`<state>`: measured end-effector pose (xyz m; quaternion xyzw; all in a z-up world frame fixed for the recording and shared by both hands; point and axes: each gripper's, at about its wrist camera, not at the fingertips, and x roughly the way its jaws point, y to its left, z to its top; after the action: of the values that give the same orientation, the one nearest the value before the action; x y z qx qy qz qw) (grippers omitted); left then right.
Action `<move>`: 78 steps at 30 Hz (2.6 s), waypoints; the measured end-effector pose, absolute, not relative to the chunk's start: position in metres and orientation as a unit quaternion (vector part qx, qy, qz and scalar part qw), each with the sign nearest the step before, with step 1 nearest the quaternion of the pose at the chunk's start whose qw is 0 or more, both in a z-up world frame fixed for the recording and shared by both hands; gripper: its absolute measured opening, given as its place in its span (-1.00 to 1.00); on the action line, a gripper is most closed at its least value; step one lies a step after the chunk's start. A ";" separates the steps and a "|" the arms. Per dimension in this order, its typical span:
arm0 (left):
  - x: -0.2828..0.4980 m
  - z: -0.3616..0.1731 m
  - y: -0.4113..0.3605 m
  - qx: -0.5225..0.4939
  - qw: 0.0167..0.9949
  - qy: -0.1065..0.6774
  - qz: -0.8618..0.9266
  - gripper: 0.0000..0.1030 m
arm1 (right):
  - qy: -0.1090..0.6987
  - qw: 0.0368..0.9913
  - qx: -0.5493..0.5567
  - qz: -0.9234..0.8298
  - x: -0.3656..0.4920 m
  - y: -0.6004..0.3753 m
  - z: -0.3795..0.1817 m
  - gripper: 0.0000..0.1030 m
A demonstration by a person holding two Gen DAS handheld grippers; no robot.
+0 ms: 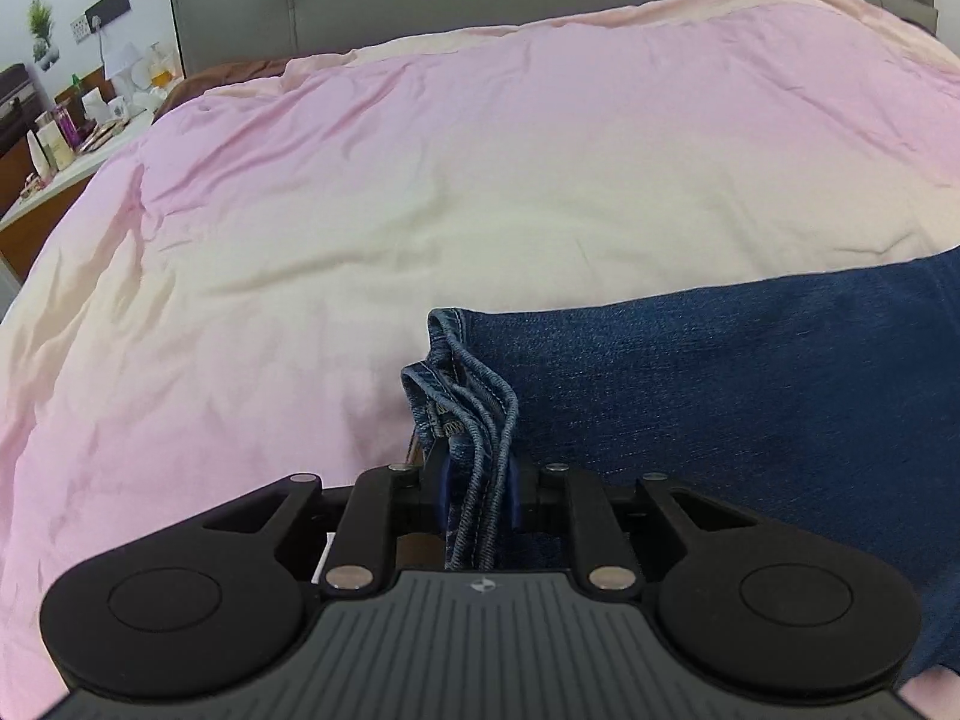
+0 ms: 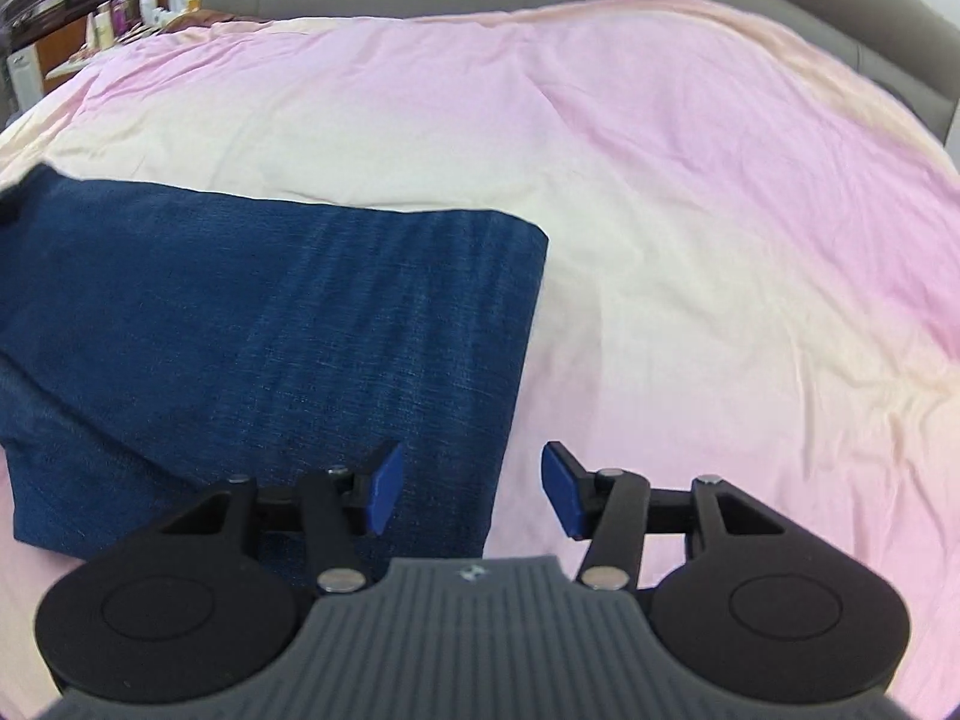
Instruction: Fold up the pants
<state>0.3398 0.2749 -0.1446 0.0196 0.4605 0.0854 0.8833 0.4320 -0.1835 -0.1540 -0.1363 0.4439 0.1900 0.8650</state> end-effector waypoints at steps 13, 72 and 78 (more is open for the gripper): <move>0.326 -0.126 0.288 0.020 0.877 0.464 0.123 0.08 | 0.539 0.827 -0.044 0.152 0.442 -0.217 -0.206 0.07; 0.104 -0.147 0.161 -0.389 0.806 0.434 0.108 -0.44 | 0.393 0.830 0.395 -0.032 0.199 -0.448 -0.134 -0.87; 0.125 -0.157 0.161 -0.341 0.791 0.489 0.138 -0.16 | 0.457 0.794 0.396 -0.062 0.188 -0.458 -0.192 -0.85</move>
<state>0.1253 0.1608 -0.1573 -0.3410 0.4892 0.1377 0.7908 0.1879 -0.4577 -0.1924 0.3957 0.4570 -0.0624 0.7942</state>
